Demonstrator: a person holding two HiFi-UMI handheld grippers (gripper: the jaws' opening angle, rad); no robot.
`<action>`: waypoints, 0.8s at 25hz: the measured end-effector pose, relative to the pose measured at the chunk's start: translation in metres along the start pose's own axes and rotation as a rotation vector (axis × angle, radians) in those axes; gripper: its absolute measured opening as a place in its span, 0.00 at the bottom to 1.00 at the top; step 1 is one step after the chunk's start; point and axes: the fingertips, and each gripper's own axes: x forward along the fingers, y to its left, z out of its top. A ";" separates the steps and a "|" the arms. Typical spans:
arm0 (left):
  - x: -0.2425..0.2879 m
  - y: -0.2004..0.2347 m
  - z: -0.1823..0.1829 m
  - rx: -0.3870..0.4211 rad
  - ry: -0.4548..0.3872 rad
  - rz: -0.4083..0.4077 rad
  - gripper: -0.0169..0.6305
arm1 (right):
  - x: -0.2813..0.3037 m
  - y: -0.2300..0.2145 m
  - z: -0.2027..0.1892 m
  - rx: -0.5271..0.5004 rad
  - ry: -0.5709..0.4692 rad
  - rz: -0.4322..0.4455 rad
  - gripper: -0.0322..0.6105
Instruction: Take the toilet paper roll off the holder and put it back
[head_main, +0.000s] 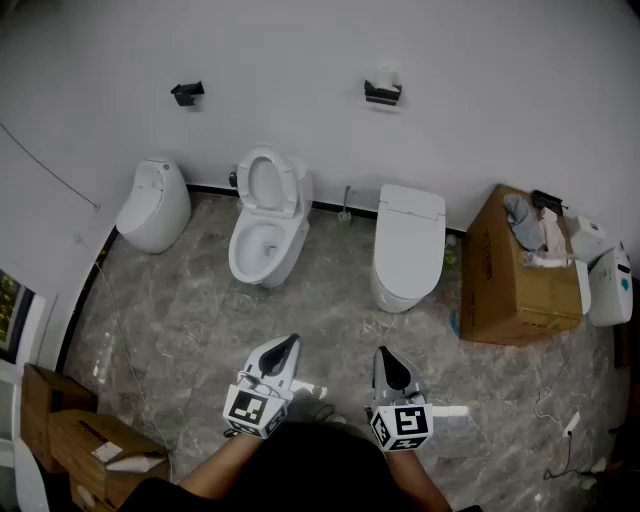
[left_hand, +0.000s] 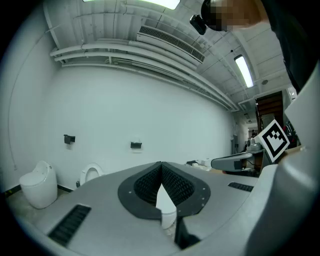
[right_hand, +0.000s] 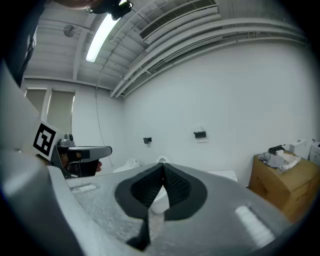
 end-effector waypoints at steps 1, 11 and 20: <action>0.004 0.000 0.000 0.001 -0.002 0.002 0.05 | 0.000 -0.006 0.004 0.023 -0.023 -0.009 0.05; 0.068 0.000 0.009 0.058 0.012 -0.073 0.05 | 0.032 -0.066 0.005 0.075 -0.056 -0.115 0.05; 0.193 0.095 0.030 0.003 -0.054 -0.074 0.05 | 0.145 -0.109 0.038 0.048 -0.038 -0.119 0.05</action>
